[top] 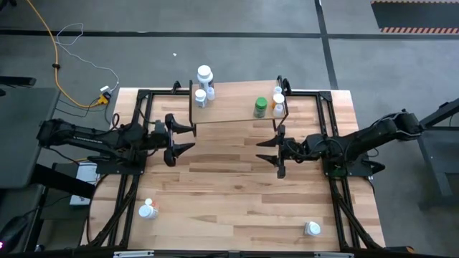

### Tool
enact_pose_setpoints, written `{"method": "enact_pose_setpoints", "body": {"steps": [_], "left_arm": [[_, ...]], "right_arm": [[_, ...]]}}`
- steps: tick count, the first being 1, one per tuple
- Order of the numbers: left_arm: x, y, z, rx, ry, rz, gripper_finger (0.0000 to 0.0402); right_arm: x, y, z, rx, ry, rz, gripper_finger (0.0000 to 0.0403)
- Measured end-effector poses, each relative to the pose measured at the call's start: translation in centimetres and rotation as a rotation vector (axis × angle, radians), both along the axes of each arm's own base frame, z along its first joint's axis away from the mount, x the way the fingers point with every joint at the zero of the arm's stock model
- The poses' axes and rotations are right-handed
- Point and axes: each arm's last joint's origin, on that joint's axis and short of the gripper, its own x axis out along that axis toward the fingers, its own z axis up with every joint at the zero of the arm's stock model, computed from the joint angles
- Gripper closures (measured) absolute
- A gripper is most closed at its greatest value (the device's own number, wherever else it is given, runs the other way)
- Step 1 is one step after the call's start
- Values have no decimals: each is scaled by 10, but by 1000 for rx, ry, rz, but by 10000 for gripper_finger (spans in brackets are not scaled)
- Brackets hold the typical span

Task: Pick and place medicine bottles onto shelf by color
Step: Put the white yellow pill bottle on the shelf

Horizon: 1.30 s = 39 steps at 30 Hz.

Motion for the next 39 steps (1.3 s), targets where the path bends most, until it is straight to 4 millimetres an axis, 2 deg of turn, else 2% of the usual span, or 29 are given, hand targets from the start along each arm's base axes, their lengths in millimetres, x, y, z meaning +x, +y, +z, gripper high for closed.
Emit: {"method": "enact_pose_setpoints", "body": {"steps": [17,23,26,28,36,39], "left_arm": [[0,-12,2,-19,-27,-47,115],[0,-21,1,-57,-23,-121,115],[1,-30,-1,-92,93,-228,115],[-1,-37,5,-145,197,-263,115],[1,-70,30,-252,568,-249,115],[2,-85,27,-300,743,-232,115]], "right_arm": [[0,0,1,-52,-7,0,238],[0,0,1,-43,-6,0,238],[0,0,0,-53,5,0,238],[0,0,-1,-56,12,0,238],[0,0,-1,-57,14,0,238],[0,0,-2,-55,17,0,238]]}}
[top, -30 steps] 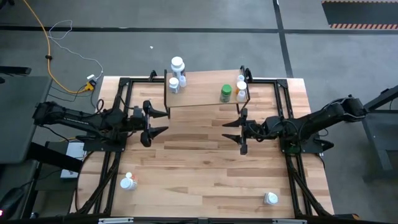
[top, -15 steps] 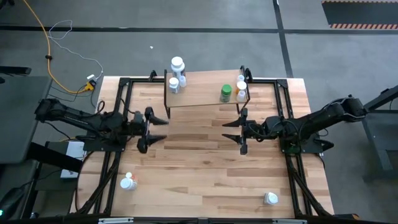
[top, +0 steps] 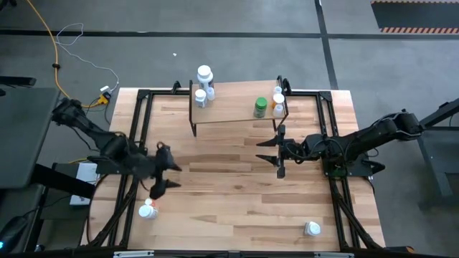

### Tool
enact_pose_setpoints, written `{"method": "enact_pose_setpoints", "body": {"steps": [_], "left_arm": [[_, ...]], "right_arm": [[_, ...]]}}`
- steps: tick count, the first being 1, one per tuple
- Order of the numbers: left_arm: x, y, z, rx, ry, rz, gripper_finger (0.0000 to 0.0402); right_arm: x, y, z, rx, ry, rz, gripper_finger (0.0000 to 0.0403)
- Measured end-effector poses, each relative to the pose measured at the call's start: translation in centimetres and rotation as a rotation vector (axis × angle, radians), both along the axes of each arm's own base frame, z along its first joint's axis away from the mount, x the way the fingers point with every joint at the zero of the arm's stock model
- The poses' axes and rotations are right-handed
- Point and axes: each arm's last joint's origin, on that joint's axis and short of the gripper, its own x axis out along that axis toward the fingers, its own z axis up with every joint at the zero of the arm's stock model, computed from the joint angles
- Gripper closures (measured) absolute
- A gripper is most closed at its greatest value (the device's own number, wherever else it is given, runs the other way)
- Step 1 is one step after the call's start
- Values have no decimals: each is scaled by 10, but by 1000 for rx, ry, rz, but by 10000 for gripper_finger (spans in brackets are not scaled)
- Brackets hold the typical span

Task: Pick and place medicine bottles onto shelf by color
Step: Put the white yellow pill bottle on the shelf

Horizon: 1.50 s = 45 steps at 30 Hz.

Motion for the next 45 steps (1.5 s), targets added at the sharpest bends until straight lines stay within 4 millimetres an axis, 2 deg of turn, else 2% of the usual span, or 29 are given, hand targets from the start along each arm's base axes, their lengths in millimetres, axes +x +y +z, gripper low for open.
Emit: {"method": "enact_pose_setpoints", "body": {"steps": [6,10,18,29,34,40,45], "left_arm": [[-2,-34,-18,-103,347,4,115],[-8,-58,-33,-145,490,20,115],[-26,-90,-50,-94,532,68,115],[-50,-115,-60,-160,614,137,115],[-52,-121,-68,-97,612,123,115],[-52,-124,-79,-32,706,100,115],[-51,-125,-82,-13,710,84,115]], "right_arm": [[0,-1,-1,-2,9,-19,238],[0,-1,-1,-1,14,-22,238],[0,-1,-1,-56,16,-28,238],[0,-1,-1,-74,17,-28,238],[0,-1,-1,-75,18,-47,238],[0,-3,-1,-76,19,-89,238],[0,-3,-1,-93,20,-88,238]]}}
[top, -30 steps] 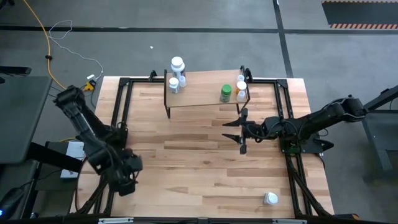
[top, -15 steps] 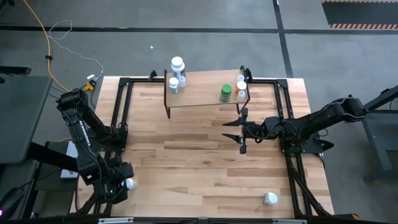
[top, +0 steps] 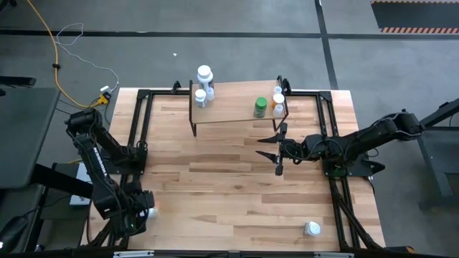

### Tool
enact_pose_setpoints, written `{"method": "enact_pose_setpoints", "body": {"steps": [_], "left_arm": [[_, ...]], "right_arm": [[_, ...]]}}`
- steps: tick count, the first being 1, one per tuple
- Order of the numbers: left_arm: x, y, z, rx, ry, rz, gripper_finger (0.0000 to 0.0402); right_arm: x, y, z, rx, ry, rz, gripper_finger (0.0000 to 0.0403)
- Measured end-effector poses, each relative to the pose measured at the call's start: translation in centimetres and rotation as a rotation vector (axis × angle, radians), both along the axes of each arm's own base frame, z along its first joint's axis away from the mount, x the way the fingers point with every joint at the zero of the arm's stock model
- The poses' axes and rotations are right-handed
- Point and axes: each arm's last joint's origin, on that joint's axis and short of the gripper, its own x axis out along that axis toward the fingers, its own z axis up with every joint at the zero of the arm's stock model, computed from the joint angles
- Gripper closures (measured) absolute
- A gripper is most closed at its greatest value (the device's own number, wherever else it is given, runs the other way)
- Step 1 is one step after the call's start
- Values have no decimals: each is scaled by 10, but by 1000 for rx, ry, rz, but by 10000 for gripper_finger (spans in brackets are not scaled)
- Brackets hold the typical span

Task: Pick and place medicine bottles onto shelf by color
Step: Put the white yellow pill bottle on the shelf

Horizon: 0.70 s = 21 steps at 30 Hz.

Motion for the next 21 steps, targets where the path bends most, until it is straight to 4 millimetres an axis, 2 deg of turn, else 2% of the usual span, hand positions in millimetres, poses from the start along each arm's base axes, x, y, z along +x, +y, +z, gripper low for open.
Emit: {"method": "enact_pose_setpoints", "body": {"steps": [7,14,21], "left_arm": [[-1,2,5,-27,-16,2,135],[-2,4,11,-48,-30,11,223],[1,5,13,-73,-38,21,227]], "right_arm": [[0,0,0,2,0,1,238],[0,0,0,2,0,1,238],[0,0,0,2,0,1,238]]}}
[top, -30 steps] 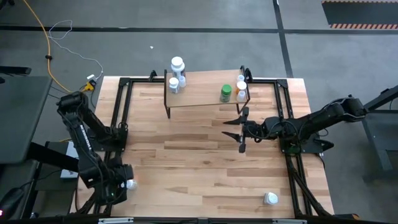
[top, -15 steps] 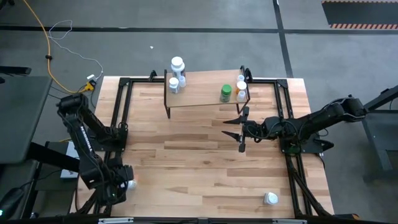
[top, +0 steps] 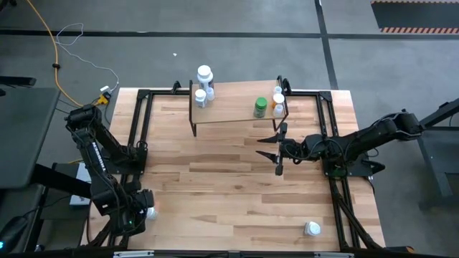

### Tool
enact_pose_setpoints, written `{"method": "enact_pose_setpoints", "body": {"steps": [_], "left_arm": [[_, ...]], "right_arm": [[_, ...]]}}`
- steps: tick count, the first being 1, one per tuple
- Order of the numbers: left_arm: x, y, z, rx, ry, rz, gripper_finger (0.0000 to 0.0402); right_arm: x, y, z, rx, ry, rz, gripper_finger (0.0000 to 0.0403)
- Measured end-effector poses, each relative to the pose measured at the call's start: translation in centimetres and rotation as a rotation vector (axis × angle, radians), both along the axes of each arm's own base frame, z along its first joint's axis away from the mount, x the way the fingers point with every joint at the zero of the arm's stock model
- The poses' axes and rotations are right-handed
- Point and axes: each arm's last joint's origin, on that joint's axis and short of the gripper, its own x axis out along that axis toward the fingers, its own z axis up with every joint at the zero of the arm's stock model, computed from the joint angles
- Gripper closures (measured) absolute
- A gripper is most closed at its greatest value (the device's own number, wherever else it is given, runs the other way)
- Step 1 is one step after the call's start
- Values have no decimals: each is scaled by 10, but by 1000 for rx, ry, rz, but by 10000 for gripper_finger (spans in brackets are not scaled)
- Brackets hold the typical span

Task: Pick and place medicine bottles onto shelf by color
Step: Put the white yellow pill bottle on the shelf

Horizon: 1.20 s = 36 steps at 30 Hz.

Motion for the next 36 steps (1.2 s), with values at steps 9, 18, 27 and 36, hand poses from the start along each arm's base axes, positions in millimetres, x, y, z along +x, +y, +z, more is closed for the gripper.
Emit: {"method": "enact_pose_setpoints", "body": {"steps": [9,18,27,36], "left_arm": [[20,-3,59,-20,-179,-57,227],[77,60,127,171,-300,-65,227],[139,185,154,430,-315,-11,227],[185,287,167,453,-260,130,227]], "right_arm": [[0,0,0,0,0,0,238],[0,0,0,0,0,0,238],[0,0,0,1,-1,0,238],[0,0,0,18,2,0,238]]}}
